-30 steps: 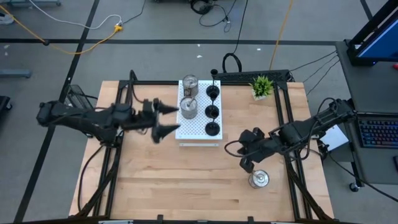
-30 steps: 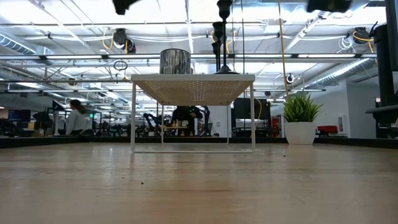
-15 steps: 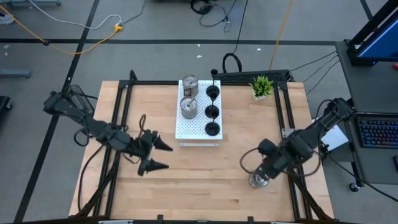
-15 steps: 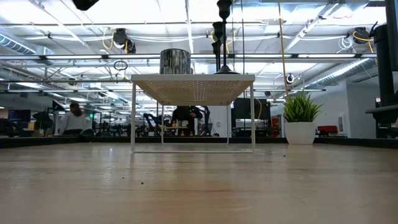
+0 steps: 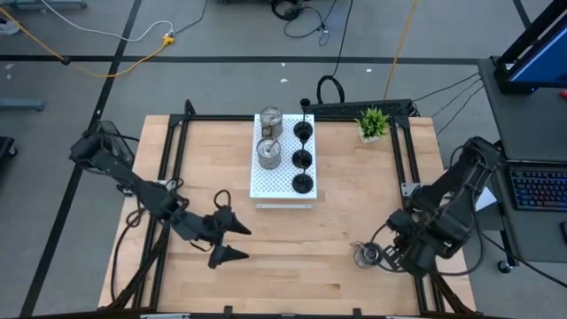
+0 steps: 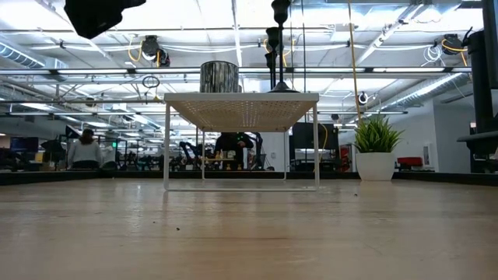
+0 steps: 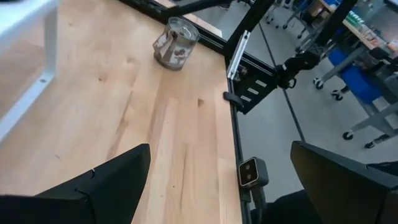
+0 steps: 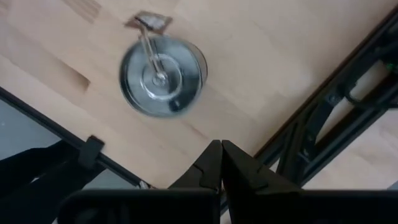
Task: Pick & Place candle stick holders
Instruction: Put the brown scented candle on the shelf aligned with the brown scented candles
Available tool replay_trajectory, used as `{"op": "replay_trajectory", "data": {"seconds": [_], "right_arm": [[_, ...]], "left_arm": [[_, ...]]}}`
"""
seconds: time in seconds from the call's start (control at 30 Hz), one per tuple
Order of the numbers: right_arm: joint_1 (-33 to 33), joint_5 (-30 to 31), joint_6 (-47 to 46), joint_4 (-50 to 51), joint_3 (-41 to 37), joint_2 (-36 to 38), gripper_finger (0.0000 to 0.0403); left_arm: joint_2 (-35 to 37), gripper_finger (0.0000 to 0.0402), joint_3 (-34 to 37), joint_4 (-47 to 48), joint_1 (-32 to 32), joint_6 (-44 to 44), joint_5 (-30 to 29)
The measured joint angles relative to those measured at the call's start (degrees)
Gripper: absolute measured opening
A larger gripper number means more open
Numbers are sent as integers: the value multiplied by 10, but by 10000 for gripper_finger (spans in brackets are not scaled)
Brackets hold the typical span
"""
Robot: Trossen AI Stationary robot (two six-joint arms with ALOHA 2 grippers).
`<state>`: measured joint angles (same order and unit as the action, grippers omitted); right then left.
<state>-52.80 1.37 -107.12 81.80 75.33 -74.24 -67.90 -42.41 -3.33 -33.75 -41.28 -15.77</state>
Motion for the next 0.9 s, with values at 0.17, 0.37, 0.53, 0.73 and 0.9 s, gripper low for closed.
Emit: {"op": "replay_trajectory", "data": {"seconds": [0.17,0.37,0.53,0.73,0.9], "right_arm": [[-33,0,-30,-12,-36,0,10],[-48,-1,-33,-102,-99,0,45],[-47,-2,-32,-184,-150,0,97],[-47,-91,-33,-245,-195,0,170],[-47,-135,-19,-306,-214,0,215]], "left_arm": [[-36,395,0,-32,0,0,7],[-51,395,0,-55,0,2,7],[-50,395,0,-68,0,4,-10],[-50,395,0,-73,3,4,-13],[-50,395,0,-74,4,5,-14]]}}
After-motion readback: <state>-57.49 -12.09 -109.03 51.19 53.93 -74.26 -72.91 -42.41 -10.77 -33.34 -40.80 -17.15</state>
